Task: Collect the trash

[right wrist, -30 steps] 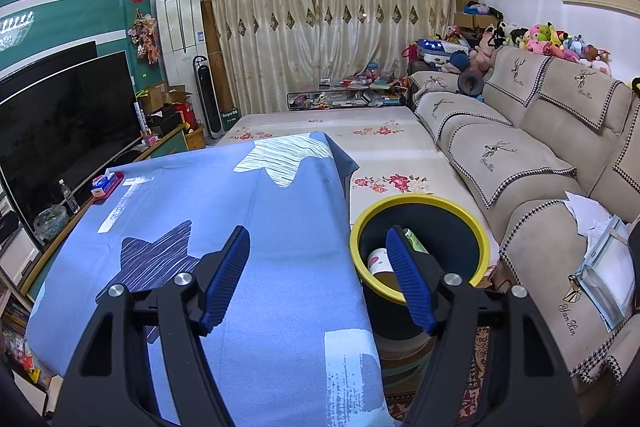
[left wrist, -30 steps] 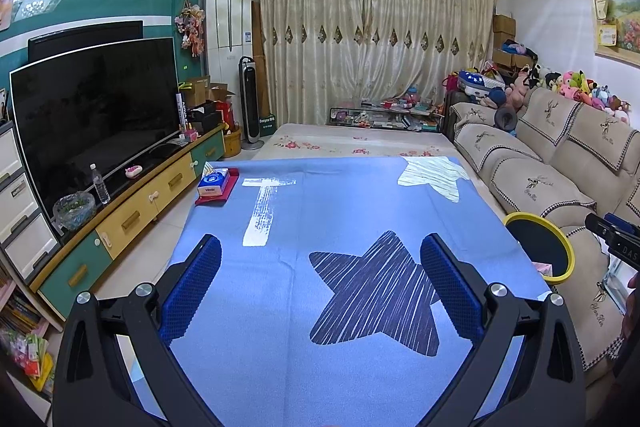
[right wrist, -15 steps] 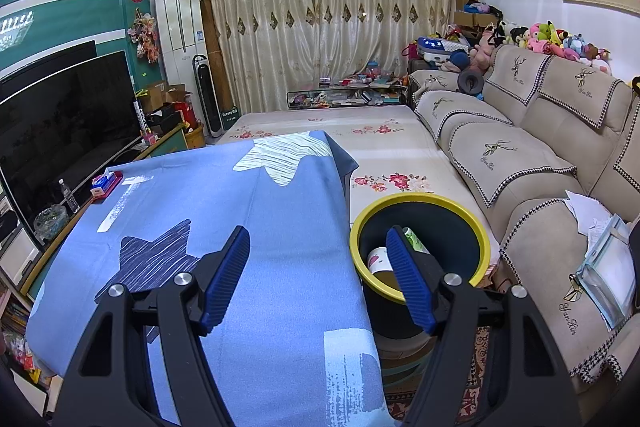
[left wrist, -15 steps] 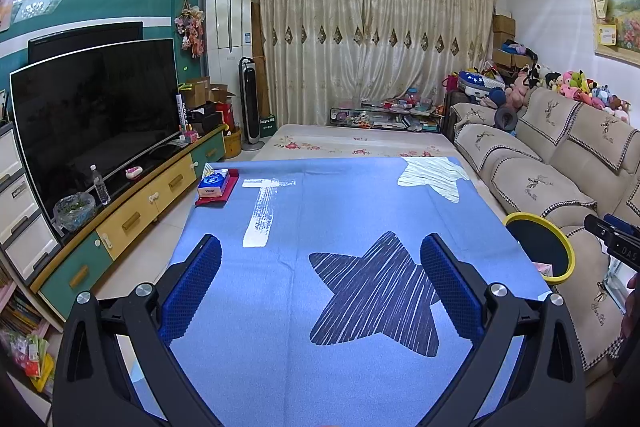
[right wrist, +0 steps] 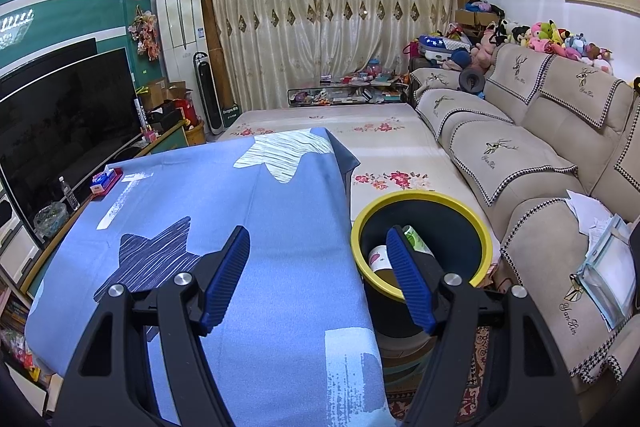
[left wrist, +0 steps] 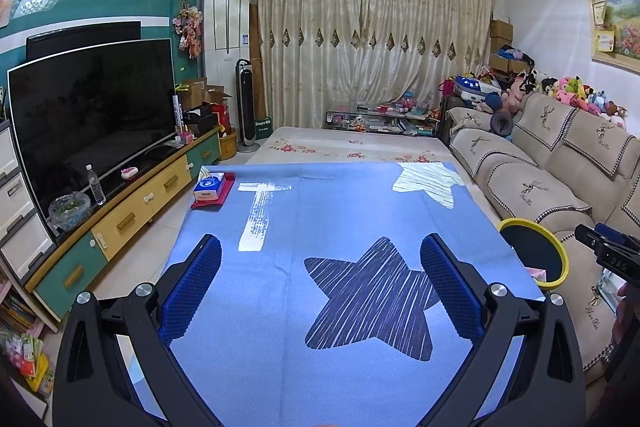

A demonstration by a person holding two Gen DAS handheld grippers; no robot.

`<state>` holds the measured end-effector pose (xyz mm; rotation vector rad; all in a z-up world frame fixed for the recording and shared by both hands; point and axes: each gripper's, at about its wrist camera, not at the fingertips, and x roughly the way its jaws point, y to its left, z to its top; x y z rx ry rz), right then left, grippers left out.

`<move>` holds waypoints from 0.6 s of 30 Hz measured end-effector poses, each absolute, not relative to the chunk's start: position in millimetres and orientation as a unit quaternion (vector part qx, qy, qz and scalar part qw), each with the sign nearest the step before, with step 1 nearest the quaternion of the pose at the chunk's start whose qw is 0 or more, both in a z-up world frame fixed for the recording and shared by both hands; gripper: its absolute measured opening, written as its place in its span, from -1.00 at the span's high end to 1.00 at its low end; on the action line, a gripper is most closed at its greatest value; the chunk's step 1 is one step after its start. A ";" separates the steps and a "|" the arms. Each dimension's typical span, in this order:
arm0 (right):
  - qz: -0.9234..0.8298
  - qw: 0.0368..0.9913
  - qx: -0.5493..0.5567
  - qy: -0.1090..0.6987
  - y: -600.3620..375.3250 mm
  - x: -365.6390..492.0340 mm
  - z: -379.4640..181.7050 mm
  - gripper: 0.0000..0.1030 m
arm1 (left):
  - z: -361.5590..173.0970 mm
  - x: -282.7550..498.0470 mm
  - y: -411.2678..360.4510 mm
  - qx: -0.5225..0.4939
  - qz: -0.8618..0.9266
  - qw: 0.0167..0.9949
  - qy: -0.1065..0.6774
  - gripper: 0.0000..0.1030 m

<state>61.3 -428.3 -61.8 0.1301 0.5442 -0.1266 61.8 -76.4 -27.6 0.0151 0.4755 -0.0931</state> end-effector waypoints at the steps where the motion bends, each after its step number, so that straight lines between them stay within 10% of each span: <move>1: -0.062 0.959 0.064 0.269 -427.7 61.2 -62.6 -0.31 | -27.5 62.7 -76.0 0.007 -0.046 0.971 0.236 -0.91; 18: -0.030 0.956 0.068 0.283 -422.4 100.5 -68.5 -0.49 | -45.1 130.9 -66.6 -0.010 -0.071 0.955 0.289 -0.91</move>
